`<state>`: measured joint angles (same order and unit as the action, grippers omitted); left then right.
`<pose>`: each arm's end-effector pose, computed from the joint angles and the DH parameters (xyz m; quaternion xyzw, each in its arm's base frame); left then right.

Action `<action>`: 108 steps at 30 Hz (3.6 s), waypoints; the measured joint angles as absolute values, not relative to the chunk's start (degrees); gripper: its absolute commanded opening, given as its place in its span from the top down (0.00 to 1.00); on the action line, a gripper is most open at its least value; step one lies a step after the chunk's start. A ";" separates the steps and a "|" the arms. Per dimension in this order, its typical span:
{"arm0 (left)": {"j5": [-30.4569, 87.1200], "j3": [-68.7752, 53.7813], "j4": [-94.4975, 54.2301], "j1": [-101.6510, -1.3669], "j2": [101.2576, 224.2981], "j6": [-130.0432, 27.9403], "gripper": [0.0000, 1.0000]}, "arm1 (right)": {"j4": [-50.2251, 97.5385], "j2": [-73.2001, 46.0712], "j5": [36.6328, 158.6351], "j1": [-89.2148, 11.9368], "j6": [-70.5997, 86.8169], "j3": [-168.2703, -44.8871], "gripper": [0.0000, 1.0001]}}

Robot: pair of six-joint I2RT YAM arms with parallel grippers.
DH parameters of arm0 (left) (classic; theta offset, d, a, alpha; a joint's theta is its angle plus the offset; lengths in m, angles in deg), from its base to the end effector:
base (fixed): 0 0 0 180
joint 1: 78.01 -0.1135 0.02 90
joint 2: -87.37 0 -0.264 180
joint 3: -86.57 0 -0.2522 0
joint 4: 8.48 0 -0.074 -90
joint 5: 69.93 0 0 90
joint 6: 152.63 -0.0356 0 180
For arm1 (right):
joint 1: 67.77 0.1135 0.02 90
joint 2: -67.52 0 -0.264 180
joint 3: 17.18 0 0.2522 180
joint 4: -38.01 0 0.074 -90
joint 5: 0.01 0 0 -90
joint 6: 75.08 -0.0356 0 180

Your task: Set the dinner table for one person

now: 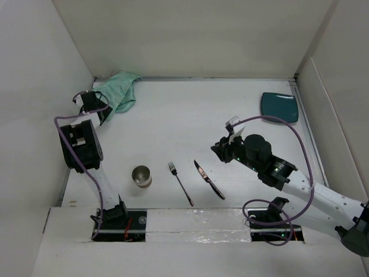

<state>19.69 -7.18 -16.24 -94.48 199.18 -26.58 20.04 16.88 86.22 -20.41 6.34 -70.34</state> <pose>0.4192 0.1242 0.1896 -0.3908 0.7886 -0.0778 0.4683 0.1440 0.1530 0.2995 -0.2452 0.7568 0.2608 0.5469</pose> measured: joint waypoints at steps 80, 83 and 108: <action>15.69 -56.64 -2.49 -84.42 155.75 1.22 0.18 | 33.73 -27.07 78.94 -39.34 -17.76 -80.94 0.38; 15.93 -54.74 -1.22 -84.64 160.58 2.86 0.18 | 34.45 -29.28 80.45 -39.69 -20.95 -82.76 0.37; 19.21 -38.98 9.60 -89.01 187.66 11.30 0.65 | 36.77 -36.86 81.98 -41.50 -35.99 -85.64 0.43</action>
